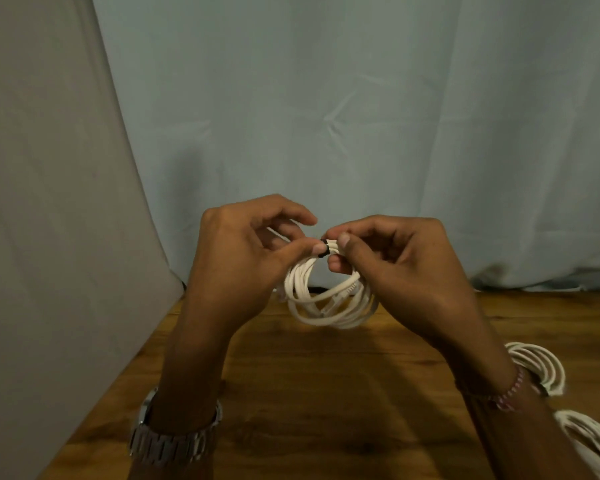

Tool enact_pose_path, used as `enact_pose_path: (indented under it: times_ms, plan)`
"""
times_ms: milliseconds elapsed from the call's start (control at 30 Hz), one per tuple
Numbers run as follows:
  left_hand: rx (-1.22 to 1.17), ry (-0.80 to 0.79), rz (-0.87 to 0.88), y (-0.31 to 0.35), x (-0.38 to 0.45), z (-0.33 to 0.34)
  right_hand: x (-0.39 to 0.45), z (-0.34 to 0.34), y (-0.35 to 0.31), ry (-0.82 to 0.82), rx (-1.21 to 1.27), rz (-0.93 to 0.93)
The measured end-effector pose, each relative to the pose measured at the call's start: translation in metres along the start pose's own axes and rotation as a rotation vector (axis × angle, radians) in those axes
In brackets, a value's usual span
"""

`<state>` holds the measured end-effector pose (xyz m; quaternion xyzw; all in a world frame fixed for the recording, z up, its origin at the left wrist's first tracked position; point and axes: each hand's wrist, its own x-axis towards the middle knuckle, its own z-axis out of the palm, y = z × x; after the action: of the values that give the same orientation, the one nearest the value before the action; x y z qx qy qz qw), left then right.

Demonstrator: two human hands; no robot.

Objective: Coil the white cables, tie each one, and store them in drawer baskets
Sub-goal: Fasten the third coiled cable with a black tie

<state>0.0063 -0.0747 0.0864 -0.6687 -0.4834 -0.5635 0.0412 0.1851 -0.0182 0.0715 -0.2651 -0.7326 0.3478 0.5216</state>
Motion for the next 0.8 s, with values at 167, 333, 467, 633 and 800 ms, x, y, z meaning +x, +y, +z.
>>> enact_pose_path:
  times_ms: [167, 333, 467, 633, 800]
  plan:
    - [-0.007, -0.009, -0.061, -0.001, 0.002, -0.006, -0.001, 0.003, 0.0, -0.024, -0.022, -0.013]
    - [-0.109, -0.07, -0.187, -0.008, 0.002, -0.008, -0.002, 0.005, 0.0, -0.034, -0.087, -0.039]
    - [-0.175, -0.169, -0.258, -0.011, 0.003, -0.009, -0.002, 0.008, 0.002, -0.065, -0.179, -0.068]
    - [-0.208, -0.205, -0.31, -0.01, 0.003, -0.013, -0.004, 0.01, 0.0, -0.086, -0.184, -0.095]
    - [-0.183, -0.184, -0.292, -0.006, 0.003, -0.007, -0.003, 0.005, -0.003, -0.084, -0.167, -0.091]
